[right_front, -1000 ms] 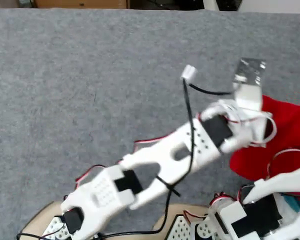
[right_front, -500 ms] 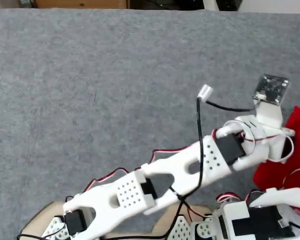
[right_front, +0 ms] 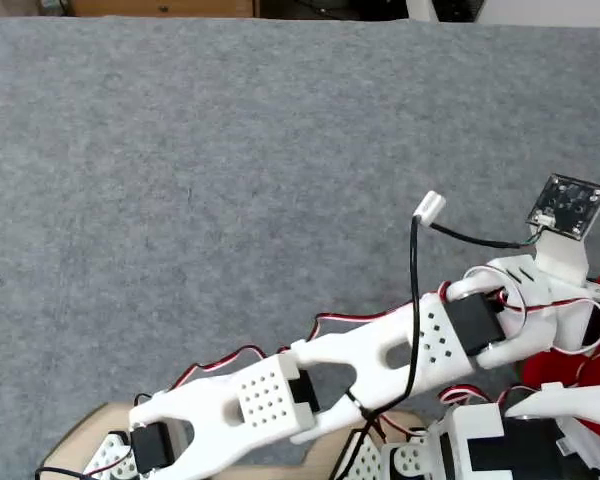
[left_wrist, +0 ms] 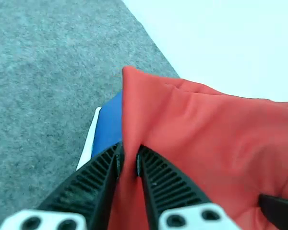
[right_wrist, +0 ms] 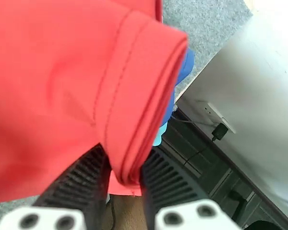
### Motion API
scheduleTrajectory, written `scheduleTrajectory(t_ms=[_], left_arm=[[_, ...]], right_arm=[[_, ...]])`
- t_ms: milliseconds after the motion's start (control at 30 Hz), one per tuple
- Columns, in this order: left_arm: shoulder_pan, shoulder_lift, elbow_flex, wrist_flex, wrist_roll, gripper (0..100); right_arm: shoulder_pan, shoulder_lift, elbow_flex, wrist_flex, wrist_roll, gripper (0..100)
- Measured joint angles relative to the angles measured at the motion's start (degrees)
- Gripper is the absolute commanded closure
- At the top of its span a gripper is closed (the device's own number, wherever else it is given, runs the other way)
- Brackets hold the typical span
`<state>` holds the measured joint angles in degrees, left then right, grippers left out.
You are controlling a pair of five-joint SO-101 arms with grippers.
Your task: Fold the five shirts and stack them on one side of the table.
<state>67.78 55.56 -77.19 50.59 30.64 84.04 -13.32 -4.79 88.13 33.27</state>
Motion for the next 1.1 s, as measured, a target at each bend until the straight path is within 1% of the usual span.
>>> scheduleTrajectory(t_ms=[67,167,300,367,433,633,700,767,833,933,1000,1100], left_arm=[[0.00,0.00,0.00,-0.09,0.00,95],[0.00,0.00,0.00,-0.09,0.26,92],[0.00,0.00,0.00,0.35,3.08,89],[0.00,0.00,0.00,1.49,3.52,88],[0.00,0.00,0.00,2.73,3.60,88],[-1.05,0.00,0.00,3.69,3.60,89],[-2.55,0.00,-1.23,5.36,3.60,91],[-4.48,0.00,-4.48,7.91,3.60,95],[-6.68,0.00,-8.53,10.64,2.02,98],[-9.93,-0.09,-12.92,15.56,-1.93,98],[-12.13,-0.09,-14.77,19.96,-3.96,98],[-17.14,-0.09,-15.82,26.73,-6.07,98]], right_arm=[[0.00,0.00,0.00,0.00,0.09,94.3],[0.00,0.00,0.00,0.00,0.09,81.7],[0.00,0.00,0.00,0.00,0.09,66.3],[0.00,0.00,0.00,0.00,0.09,61.9],[0.00,0.00,0.00,0.00,0.09,60.1],[0.00,0.00,0.00,0.00,0.09,60.2],[0.00,0.00,0.00,0.53,0.09,61.3],[0.00,-0.53,0.00,1.49,0.09,68.4],[0.00,-1.58,-0.35,2.46,0.09,80.8],[-1.58,-3.52,-2.46,4.75,0.09,99.8],[-3.87,-5.10,-3.69,6.77,0.00,96.5],[-7.82,-8.18,-5.80,9.41,-1.49,96.2]])
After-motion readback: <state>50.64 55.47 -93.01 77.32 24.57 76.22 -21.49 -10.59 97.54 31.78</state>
